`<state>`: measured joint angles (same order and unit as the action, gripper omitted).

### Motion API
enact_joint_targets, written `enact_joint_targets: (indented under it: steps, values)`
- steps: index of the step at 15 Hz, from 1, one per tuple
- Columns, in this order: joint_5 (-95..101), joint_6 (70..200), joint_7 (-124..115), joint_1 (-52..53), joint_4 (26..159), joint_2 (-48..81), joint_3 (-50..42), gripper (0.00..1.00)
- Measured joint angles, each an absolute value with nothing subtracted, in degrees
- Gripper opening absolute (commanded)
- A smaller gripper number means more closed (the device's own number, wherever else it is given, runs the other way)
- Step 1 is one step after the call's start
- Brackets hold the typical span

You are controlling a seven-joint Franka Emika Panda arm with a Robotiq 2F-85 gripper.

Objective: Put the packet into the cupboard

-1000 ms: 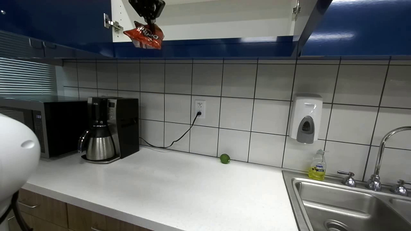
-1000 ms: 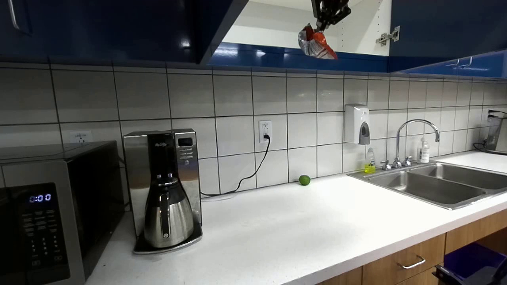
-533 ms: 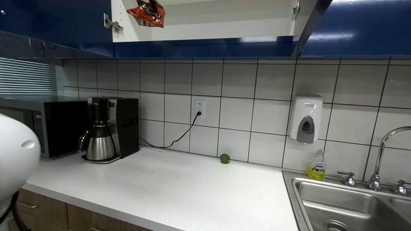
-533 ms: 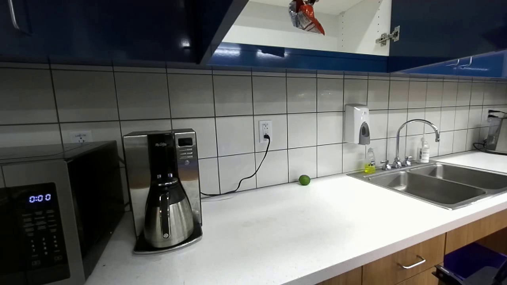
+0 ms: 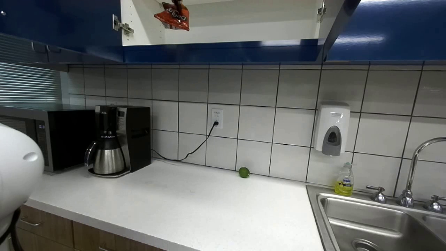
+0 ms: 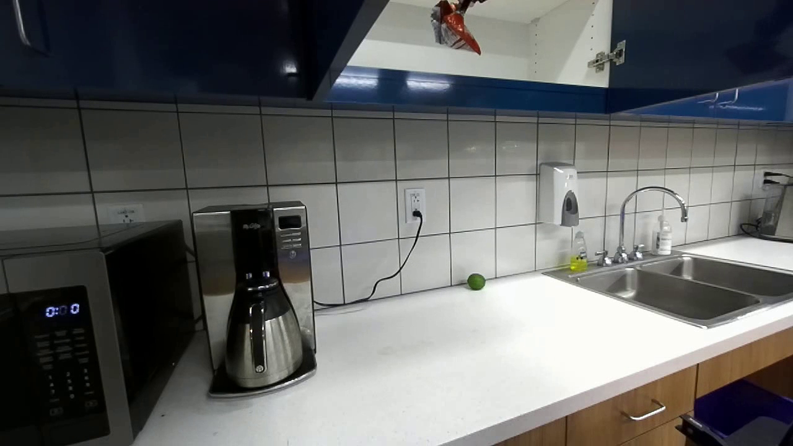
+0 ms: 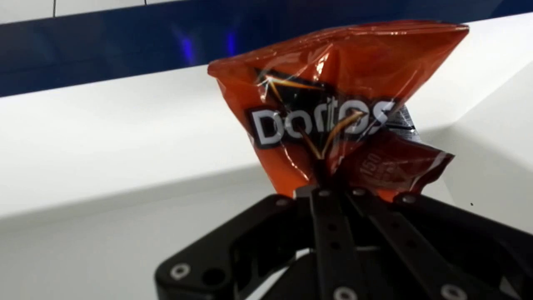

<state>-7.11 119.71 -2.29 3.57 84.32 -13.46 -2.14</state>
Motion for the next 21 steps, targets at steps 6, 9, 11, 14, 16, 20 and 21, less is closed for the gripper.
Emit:
enact_joint_targets:
  steps: [6,9,11,14,16,20,21]
  values:
    - [-6.1,122.6,-4.0,3.3,77.3,-5.4,-2.2,0.00]
    - [-5.0,123.5,-4.8,3.3,75.0,-2.4,-2.3,0.00]
    - [-4.1,123.7,-5.4,3.3,73.8,-0.7,-2.4,0.00]
    - [-3.1,123.8,-6.2,3.3,72.0,1.7,-2.9,0.00]
    - [-2.5,123.9,-6.7,3.3,70.9,3.2,-3.1,0.00]
    - [-2.0,123.9,-7.5,3.3,69.2,5.3,-3.3,0.27]
    - [-2.0,123.9,-7.7,3.3,68.7,5.7,-3.3,0.32]
